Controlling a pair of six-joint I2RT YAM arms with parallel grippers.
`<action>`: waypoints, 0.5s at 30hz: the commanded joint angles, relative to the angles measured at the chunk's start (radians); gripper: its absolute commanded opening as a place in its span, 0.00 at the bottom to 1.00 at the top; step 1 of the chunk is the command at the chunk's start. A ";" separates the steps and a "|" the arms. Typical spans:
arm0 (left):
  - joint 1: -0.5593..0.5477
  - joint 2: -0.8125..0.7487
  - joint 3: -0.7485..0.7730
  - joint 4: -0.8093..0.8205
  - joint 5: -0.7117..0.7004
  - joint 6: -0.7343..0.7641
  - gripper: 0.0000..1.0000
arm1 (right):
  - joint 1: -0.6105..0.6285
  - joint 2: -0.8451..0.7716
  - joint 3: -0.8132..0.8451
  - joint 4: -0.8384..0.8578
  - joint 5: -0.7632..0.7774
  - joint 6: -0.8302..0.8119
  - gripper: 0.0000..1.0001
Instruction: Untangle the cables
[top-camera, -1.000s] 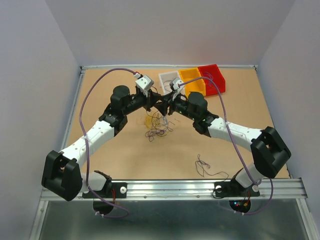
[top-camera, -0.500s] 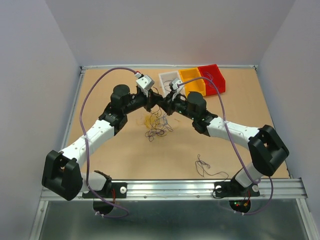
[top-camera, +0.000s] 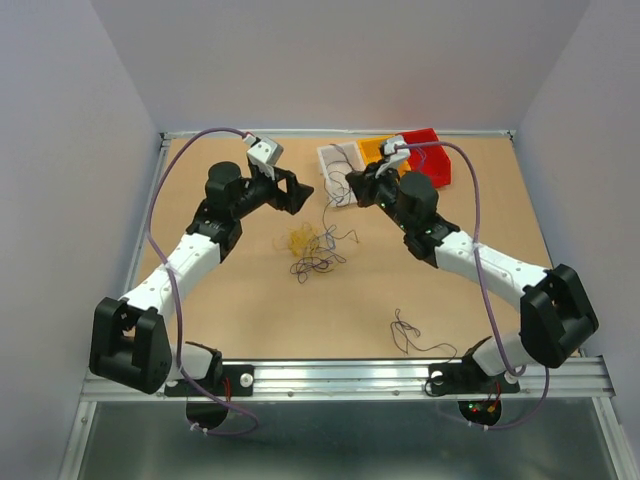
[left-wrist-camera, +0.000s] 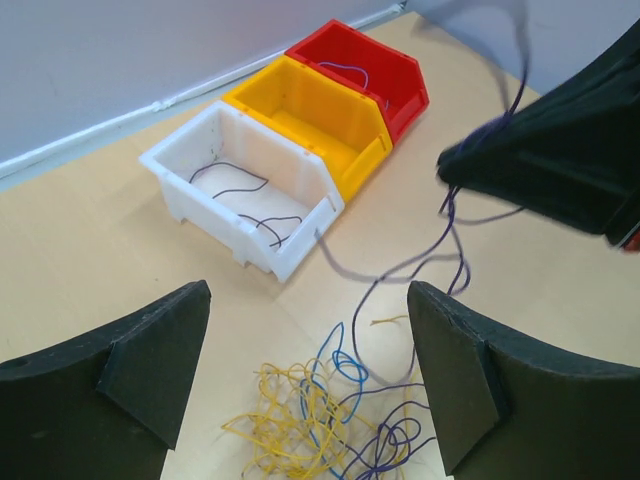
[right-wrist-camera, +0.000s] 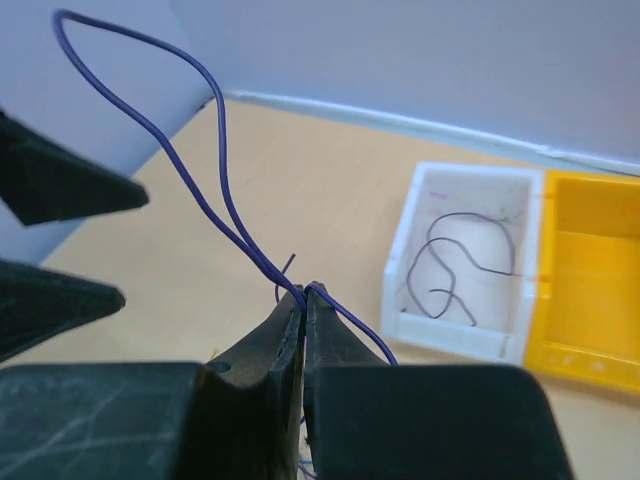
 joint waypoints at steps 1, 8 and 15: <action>0.002 0.006 0.038 0.057 -0.010 0.003 0.93 | -0.036 -0.056 0.084 -0.018 0.173 0.037 0.01; 0.002 0.035 0.040 0.065 -0.038 0.025 0.93 | -0.061 0.049 0.254 -0.023 0.199 -0.004 0.01; 0.002 0.046 0.047 0.064 -0.078 0.053 0.91 | -0.064 0.306 0.535 -0.016 0.378 -0.084 0.01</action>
